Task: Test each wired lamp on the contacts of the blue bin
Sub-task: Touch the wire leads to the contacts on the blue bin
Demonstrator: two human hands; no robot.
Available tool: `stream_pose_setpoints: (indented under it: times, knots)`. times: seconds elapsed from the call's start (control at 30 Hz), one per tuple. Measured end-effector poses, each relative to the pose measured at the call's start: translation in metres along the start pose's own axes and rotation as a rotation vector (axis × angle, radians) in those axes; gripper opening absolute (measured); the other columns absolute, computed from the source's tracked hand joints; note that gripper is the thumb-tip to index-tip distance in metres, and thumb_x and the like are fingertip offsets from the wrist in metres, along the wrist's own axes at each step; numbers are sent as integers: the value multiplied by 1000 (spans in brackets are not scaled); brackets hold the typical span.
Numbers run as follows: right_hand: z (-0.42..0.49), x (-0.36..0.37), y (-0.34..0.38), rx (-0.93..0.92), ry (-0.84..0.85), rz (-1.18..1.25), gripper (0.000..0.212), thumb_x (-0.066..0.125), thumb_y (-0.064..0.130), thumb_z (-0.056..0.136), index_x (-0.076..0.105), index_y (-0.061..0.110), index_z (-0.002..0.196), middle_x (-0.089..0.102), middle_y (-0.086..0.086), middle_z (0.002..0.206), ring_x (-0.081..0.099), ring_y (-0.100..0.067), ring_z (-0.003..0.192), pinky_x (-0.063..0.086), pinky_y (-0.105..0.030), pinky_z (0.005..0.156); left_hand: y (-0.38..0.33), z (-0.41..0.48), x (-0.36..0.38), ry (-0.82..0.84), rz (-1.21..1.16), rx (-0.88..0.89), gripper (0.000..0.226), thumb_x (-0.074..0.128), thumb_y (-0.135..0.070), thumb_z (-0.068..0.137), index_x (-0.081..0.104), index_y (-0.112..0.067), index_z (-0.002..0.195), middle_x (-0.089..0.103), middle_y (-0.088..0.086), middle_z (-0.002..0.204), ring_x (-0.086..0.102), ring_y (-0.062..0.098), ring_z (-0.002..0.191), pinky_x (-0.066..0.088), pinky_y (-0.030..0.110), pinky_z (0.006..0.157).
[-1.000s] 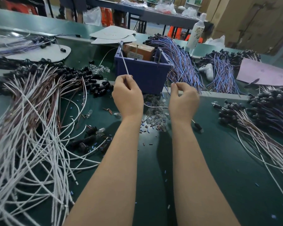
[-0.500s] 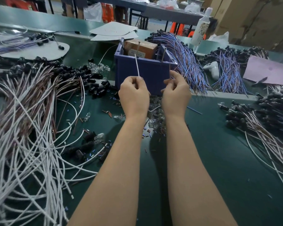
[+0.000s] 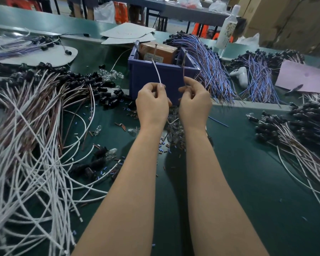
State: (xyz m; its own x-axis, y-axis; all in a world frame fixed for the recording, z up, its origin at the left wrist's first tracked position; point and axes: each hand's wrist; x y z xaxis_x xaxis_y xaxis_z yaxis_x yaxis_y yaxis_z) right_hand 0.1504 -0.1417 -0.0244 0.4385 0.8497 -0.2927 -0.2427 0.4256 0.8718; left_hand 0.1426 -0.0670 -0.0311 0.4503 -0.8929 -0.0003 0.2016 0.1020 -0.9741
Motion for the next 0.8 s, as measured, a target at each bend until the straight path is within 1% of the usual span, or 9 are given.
stream_pose_setpoints:
  times: [0.13, 0.23, 0.33, 0.47, 0.6, 0.67, 0.73, 0.8]
  knots:
    - [1, -1, 0, 13, 3, 16, 35, 39, 1, 95, 63, 10, 119, 66, -1, 89, 64, -23, 89, 51, -40, 87, 1, 2, -1, 12, -14, 1, 15, 46, -19, 98, 59, -15, 90, 57, -6, 52, 53, 3, 49, 44, 17, 57]
    - [5, -2, -1, 31, 22, 35, 34, 40, 0, 94, 64, 11, 117, 66, 0, 87, 64, -22, 88, 51, -42, 88, 2, 3, -2, 8, -20, 6, 15, 47, -18, 98, 58, -17, 88, 56, -7, 50, 51, -1, 45, 41, 13, 53]
    - [7, -3, -1, 53, 39, 66, 33, 41, 1, 95, 64, 11, 116, 67, -2, 87, 63, -22, 83, 52, -44, 86, 2, 4, -3, 8, -23, 12, 17, 47, -19, 98, 57, -20, 85, 55, -8, 49, 49, -2, 43, 39, 14, 52]
    - [8, -4, -2, 63, 55, 98, 31, 41, 1, 96, 63, 11, 115, 67, -2, 87, 60, -16, 75, 53, -42, 84, 2, 4, -3, 11, -26, 17, 17, 48, -19, 98, 58, -21, 84, 54, -8, 49, 48, -1, 43, 39, 16, 52]
    - [8, -2, 0, 53, 61, 86, 31, 41, 2, 96, 63, 11, 116, 67, -4, 89, 60, -18, 79, 52, -42, 85, 1, 4, -3, 24, -25, 30, 17, 48, -19, 97, 59, -21, 85, 54, -8, 49, 50, 2, 47, 42, 20, 57]
    - [7, -2, 1, 52, 58, 77, 31, 41, 2, 96, 63, 11, 116, 67, -4, 90, 62, -21, 84, 52, -42, 87, 1, 4, -3, 31, -20, 35, 16, 48, -19, 97, 59, -20, 86, 53, -8, 49, 49, 2, 46, 41, 20, 56]
    - [6, -1, 2, 48, 53, 73, 32, 40, 1, 96, 62, 10, 118, 67, -4, 90, 63, -21, 89, 51, -39, 89, 1, 4, -3, 36, -13, 37, 16, 48, -19, 97, 60, -20, 87, 53, -8, 50, 48, 0, 46, 41, 19, 56]
    - [5, 1, 3, 28, 57, 37, 34, 39, 1, 96, 61, 10, 121, 66, -3, 91, 60, -17, 89, 48, -27, 87, 1, 4, -3, 39, -9, 37, 15, 48, -19, 97, 60, -20, 87, 54, -8, 52, 49, 1, 47, 42, 20, 57]
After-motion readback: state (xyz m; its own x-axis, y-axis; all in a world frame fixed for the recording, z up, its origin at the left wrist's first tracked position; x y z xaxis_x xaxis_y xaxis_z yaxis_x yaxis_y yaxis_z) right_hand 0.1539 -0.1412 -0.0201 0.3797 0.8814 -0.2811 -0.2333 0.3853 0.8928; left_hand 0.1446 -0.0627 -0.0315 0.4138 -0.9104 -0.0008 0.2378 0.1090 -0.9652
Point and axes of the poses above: each hand's wrist, its own z-axis towards the middle knuckle, its own x-axis out of the palm, y = z × x
